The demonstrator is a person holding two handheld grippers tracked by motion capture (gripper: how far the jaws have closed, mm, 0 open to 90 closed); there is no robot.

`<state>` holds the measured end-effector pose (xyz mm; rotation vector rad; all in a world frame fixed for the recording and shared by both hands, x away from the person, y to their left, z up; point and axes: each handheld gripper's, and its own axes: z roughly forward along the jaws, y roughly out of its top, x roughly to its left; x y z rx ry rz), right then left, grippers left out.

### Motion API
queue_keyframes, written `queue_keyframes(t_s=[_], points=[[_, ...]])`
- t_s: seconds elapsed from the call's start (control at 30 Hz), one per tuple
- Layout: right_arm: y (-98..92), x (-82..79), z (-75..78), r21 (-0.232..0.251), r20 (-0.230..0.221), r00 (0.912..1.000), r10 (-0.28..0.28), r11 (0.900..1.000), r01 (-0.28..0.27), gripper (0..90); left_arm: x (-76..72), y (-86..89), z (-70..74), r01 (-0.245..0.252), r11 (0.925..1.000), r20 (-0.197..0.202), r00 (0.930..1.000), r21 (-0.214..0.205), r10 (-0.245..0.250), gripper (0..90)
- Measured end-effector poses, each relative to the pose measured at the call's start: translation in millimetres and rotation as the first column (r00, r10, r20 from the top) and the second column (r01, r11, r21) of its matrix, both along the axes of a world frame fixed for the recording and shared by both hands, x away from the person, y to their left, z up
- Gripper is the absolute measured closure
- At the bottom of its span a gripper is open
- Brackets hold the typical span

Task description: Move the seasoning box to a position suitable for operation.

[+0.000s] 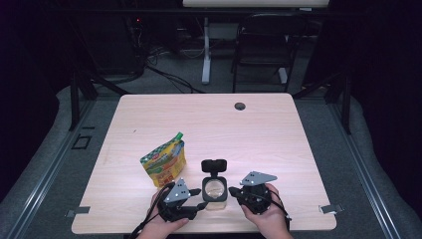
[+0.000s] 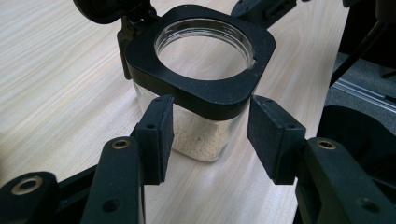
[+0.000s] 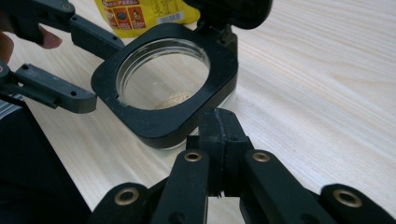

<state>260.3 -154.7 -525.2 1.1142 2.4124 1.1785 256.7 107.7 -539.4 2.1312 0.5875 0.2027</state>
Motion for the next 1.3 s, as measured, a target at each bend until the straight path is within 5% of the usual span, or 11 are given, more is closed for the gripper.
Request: queue_keyframes(t_s=[0.4,0.73,1.07,1.3], points=[[1.1,-2.4,-0.6,0.007,0.011,0.9999,0.006,1.0,-0.006,88.5,0.5,6.4,4.8,-0.017,0.9998,-0.003,0.9999,-0.01,0.017,52.3],[-10.6,-1.5,5.5,0.053,0.03,0.9992,-0.025,0.9983,0.023,83.5,-1.1,22.5,29.8,-0.044,0.998,0.001,0.999,-0.044,0.044,54.0],[-17.2,-0.7,7.7,0.069,0.033,0.9986,-0.042,0.9968,0.039,80.0,-10.3,60.2,33.1,-0.13,0.9904,-0.008,0.9915,-0.047,0.13,54.3],[-16.2,-0.1,6.1,0.063,0.039,0.998,-0.049,0.9969,0.047,78.9,-17.2,91.2,29.6,-0.197,0.9781,-0.016,0.9803,-0.067,0.197,53.1]])
